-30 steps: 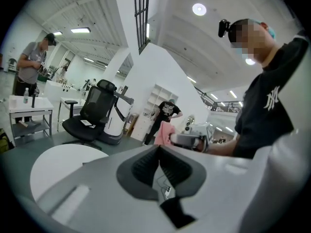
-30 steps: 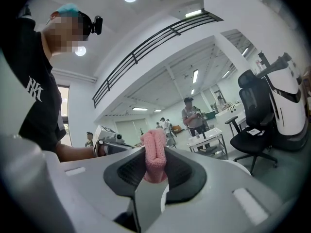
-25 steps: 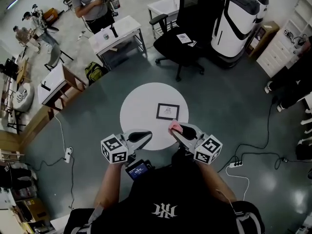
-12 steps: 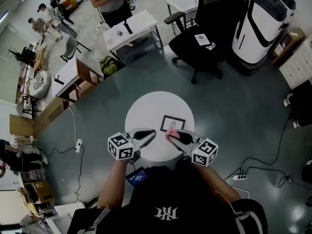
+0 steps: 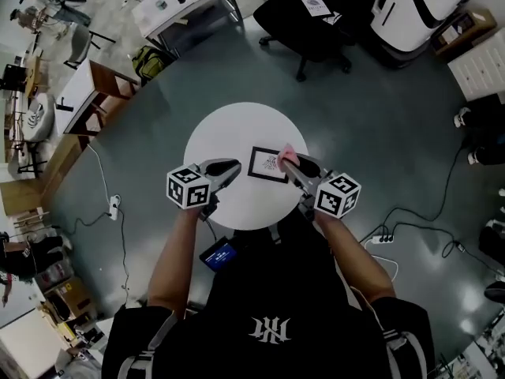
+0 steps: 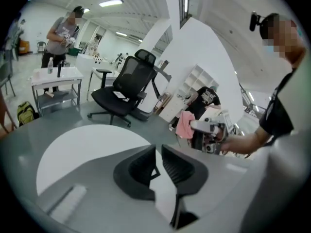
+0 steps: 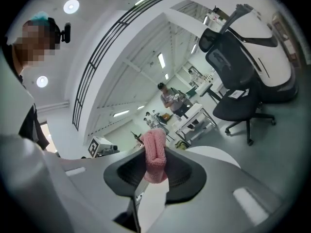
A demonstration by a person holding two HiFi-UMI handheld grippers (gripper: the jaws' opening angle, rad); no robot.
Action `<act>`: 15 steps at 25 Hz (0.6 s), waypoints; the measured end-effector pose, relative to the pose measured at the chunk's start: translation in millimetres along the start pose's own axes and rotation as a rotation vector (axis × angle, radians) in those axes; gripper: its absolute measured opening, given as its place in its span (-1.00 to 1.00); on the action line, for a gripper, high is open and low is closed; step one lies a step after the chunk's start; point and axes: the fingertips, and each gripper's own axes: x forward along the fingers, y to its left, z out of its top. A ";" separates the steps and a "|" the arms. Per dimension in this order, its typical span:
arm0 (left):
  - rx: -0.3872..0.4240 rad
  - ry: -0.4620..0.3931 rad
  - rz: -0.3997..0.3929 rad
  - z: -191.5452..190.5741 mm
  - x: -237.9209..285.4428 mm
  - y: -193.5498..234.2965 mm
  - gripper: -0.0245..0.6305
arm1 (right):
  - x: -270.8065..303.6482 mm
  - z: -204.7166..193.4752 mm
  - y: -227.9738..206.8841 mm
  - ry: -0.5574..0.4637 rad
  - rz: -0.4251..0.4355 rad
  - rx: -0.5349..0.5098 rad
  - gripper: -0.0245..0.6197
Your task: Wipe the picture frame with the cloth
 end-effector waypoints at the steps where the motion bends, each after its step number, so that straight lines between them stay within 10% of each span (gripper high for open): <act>1: -0.028 0.015 -0.001 -7.0 5.8 15.0 -0.80 | 7.7 -4.2 -7.7 0.002 -0.022 0.019 -0.64; 15: -0.198 0.264 0.012 -108.7 96.1 113.3 -0.68 | 64.7 -80.4 -80.4 0.099 -0.277 0.103 -0.64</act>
